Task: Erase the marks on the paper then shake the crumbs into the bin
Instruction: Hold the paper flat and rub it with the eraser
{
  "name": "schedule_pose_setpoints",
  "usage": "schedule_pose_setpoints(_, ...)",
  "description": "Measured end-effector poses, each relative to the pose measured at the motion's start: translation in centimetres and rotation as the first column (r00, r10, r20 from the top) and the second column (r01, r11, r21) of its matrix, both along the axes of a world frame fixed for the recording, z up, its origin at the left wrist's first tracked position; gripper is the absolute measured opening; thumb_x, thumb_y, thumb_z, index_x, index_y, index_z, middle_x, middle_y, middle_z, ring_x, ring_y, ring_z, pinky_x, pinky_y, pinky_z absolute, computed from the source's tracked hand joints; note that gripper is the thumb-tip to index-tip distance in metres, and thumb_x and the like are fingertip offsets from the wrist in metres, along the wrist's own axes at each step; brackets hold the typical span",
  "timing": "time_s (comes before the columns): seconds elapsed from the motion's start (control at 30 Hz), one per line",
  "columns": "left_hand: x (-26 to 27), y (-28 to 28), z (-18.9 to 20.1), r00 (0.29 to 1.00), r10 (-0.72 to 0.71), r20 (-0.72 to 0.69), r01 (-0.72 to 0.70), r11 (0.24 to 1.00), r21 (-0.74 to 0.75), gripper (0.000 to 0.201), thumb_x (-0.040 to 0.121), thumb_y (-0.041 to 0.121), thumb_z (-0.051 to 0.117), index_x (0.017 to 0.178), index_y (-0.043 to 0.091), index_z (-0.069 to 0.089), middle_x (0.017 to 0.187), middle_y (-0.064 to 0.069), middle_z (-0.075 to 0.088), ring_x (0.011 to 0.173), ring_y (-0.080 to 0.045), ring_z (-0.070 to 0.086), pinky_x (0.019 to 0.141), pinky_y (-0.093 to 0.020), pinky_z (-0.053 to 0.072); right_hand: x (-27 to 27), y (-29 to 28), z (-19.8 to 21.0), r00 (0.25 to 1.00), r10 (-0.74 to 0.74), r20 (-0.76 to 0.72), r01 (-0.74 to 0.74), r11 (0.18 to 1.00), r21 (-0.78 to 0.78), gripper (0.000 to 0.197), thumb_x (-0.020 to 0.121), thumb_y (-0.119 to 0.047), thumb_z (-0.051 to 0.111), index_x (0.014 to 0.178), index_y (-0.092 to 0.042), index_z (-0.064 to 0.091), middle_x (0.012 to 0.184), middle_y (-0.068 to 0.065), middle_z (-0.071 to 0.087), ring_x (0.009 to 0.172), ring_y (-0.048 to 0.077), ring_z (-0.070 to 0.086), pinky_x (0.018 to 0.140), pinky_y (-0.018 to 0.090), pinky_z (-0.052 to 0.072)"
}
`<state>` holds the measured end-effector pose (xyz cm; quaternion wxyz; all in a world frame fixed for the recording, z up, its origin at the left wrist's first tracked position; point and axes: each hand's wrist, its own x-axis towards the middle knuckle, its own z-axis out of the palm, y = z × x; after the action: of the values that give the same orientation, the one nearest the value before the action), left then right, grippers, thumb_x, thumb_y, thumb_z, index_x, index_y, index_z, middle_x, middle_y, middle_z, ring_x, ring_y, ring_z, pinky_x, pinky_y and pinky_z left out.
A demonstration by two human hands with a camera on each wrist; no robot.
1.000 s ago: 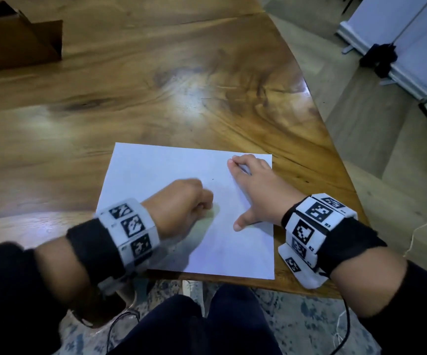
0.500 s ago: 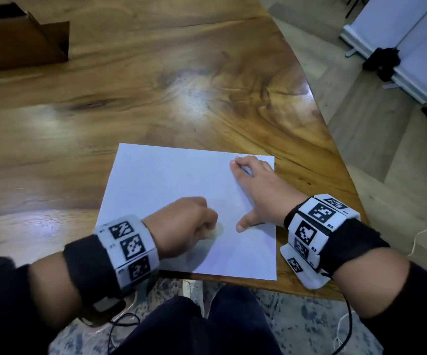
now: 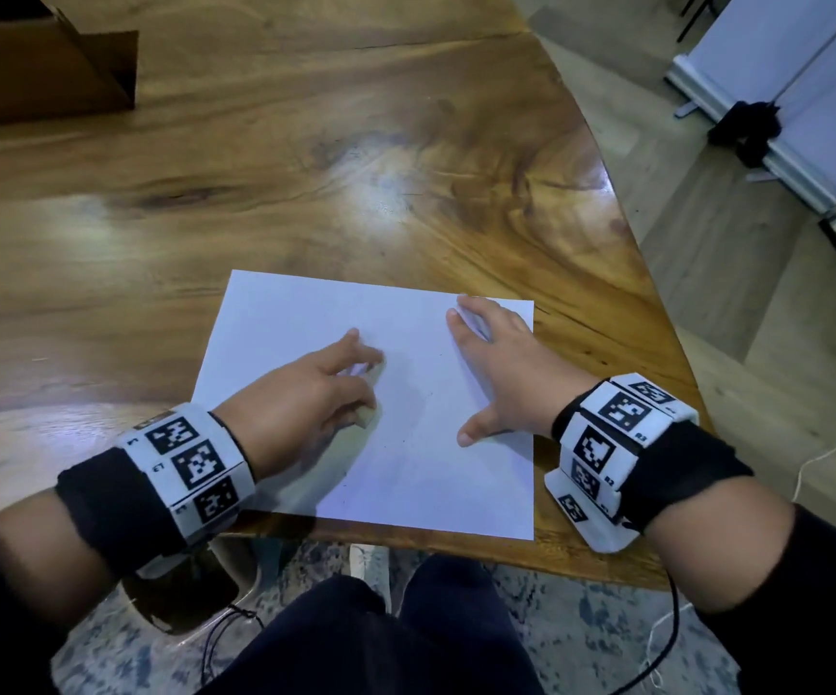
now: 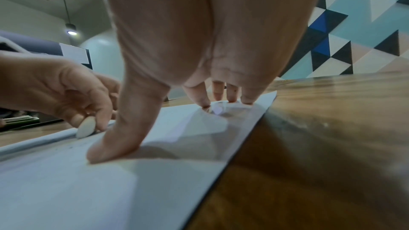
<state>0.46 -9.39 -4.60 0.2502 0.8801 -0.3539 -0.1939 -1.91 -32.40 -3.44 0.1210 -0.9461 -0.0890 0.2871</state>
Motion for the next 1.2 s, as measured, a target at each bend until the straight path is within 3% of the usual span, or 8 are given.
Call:
schedule_pose_setpoints(0.07, 0.3, -0.2, -0.4, 1.000, 0.018, -0.008, -0.017, 0.999, 0.037, 0.014, 0.085, 0.008, 0.054, 0.090, 0.012, 0.066, 0.138, -0.006, 0.046, 0.137, -0.026, 0.026, 0.108, -0.027, 0.023, 0.4, -0.1, 0.2, 1.000, -0.002, -0.008, 0.002, 1.000, 0.000, 0.123, 0.070, -0.046, 0.078, 0.150, -0.017, -0.010, 0.155, -0.003, -0.023, 0.144, 0.016, -0.017, 0.116, 0.028, 0.004)
schedule_pose_setpoints(0.27, 0.9, -1.1, 0.2, 0.999, 0.045, -0.003, -0.045, 0.996, 0.073, 0.016, 0.084, 0.005, 0.054, 0.095, 0.008, 0.066, 0.139, -0.006, 0.047, 0.133, -0.023, 0.036, 0.104, -0.024, 0.029, 0.7, -0.1, 0.3, 1.000, 0.021, -0.022, -0.021, 1.000, 0.008, 0.107, 0.081, -0.044, 0.069, 0.151, -0.021, -0.008, 0.155, -0.003, -0.026, 0.144, 0.014, -0.020, 0.118, 0.031, 0.004)
schedule_pose_setpoints(0.37, 1.0, -1.9, 0.8, 0.996, 0.047, 0.080, -0.054, 0.995, 0.087, 0.013, 0.080, 0.003, 0.058, 0.088, 0.008, 0.067, 0.120, -0.014, 0.056, 0.096, -0.034, 0.062, 0.083, -0.039, 0.051, 0.3, 0.2, 0.0, 0.999, 0.017, -0.032, -0.017, 1.000, 0.014, 0.108, 0.081, -0.049, 0.066, 0.149, -0.020, -0.014, 0.153, -0.002, -0.032, 0.142, 0.015, -0.026, 0.119, 0.034, 0.000)
schedule_pose_setpoints(0.43, 1.3, -2.6, 1.5, 0.992, 0.084, 0.096, -0.091, 0.993, 0.075, 0.014, 0.078, 0.005, 0.059, 0.087, 0.012, 0.068, 0.105, -0.011, 0.056, 0.080, -0.031, 0.058, 0.074, -0.038, 0.051, 0.2, 0.3, -0.1, 0.998, 0.058, -0.037, -0.059, 0.998, -0.022, 0.123, 0.073, -0.056, 0.070, 0.148, -0.017, -0.019, 0.151, 0.002, -0.036, 0.140, 0.019, -0.030, 0.115, 0.033, -0.010)
schedule_pose_setpoints(0.63, 1.6, -6.0, 2.0, 0.998, 0.044, 0.051, -0.050, 0.990, 0.130, 0.022, 0.081, 0.025, 0.063, 0.101, 0.016, 0.066, 0.080, -0.003, 0.052, 0.080, -0.027, 0.058, 0.073, -0.028, 0.041, 0.1, 0.5, -0.2, 0.995, 0.099, -0.028, -0.101, 0.991, -0.084, 0.136, 0.063, -0.064, 0.073, 0.146, -0.013, -0.023, 0.150, 0.009, -0.037, 0.139, 0.024, -0.032, 0.113, 0.034, -0.014)
schedule_pose_setpoints(0.87, -1.2, -3.1, 2.0, 0.966, -0.211, -0.151, 0.231, 0.964, 0.133, 0.025, 0.076, 0.034, 0.055, 0.071, 0.014, 0.069, 0.075, -0.009, 0.063, 0.067, -0.023, 0.060, 0.060, -0.017, 0.032, 0.0, 0.4, -0.3, 0.995, 0.093, -0.027, -0.094, 0.993, -0.067, 0.136, 0.063, -0.063, 0.074, 0.147, -0.013, -0.021, 0.151, 0.009, -0.036, 0.139, 0.023, -0.032, 0.114, 0.034, -0.014)
schedule_pose_setpoints(1.07, 1.0, -5.2, 1.5, 0.995, -0.094, -0.045, 0.099, 0.986, 0.132, 0.010, 0.081, 0.014, 0.060, 0.086, 0.009, 0.068, 0.086, -0.012, 0.059, 0.082, -0.032, 0.059, 0.074, -0.030, 0.044, 0.0, 0.5, -0.2, 0.995, 0.098, -0.026, -0.100, 0.992, -0.079, 0.136, 0.063, -0.064, 0.073, 0.147, -0.013, -0.022, 0.150, 0.009, -0.036, 0.139, 0.024, -0.032, 0.114, 0.034, -0.014)
schedule_pose_setpoints(1.2, -1.1, -3.4, 0.7, 0.974, -0.152, -0.168, 0.191, 0.950, 0.247, 0.005, 0.078, 0.012, 0.062, 0.075, 0.009, 0.065, 0.078, -0.005, 0.052, 0.076, -0.025, 0.056, 0.073, -0.024, 0.037, 0.0, 0.5, 0.0, 0.995, 0.093, -0.035, -0.096, 0.993, -0.075, 0.136, 0.063, -0.064, 0.073, 0.147, -0.014, -0.022, 0.150, 0.008, -0.037, 0.139, 0.022, -0.032, 0.114, 0.033, -0.014)
